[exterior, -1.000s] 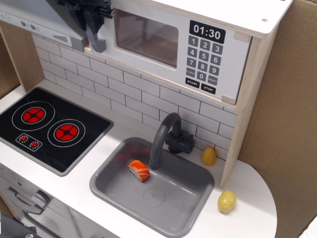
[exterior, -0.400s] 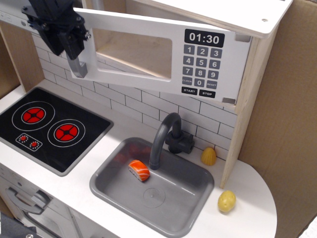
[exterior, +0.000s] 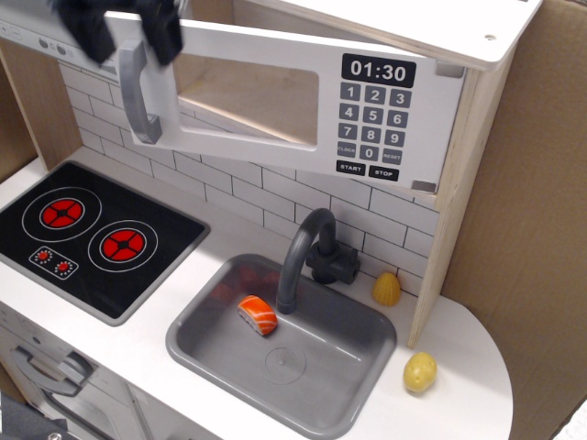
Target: Open microwave
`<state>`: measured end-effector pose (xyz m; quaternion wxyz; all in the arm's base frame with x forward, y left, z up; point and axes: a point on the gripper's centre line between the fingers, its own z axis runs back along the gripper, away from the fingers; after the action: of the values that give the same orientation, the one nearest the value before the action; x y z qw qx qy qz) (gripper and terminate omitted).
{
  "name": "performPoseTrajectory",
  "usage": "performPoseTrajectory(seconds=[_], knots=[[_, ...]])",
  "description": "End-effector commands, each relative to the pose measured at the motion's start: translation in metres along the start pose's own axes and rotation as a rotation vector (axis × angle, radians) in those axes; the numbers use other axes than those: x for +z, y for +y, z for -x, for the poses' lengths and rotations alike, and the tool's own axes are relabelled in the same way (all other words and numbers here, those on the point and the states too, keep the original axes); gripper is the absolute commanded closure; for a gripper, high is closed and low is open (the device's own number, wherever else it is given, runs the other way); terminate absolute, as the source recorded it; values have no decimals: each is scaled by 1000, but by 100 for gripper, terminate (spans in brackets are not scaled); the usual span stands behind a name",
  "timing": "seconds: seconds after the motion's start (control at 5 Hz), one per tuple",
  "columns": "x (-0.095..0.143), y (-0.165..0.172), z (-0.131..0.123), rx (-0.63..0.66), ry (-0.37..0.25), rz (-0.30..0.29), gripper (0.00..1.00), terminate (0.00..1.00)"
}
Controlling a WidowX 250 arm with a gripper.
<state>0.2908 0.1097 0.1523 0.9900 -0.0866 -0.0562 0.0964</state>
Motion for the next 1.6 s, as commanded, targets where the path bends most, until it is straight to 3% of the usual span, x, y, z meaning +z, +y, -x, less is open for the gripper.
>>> performPoseTrajectory(seconds=[0.0,0.2,0.4,0.6,1.0,1.4], knots=[[30,14,-52,166,-104,-9,0,0],[24,32,-70,232,-127,-16,0,0],[19,40,-77,257,-138,-18,0,0],[8,40,-73,222,-123,-62,0,0],[-25,17,-36,77,-69,-156,0,0],[-38,-20,18,-87,-35,-167,0,0]])
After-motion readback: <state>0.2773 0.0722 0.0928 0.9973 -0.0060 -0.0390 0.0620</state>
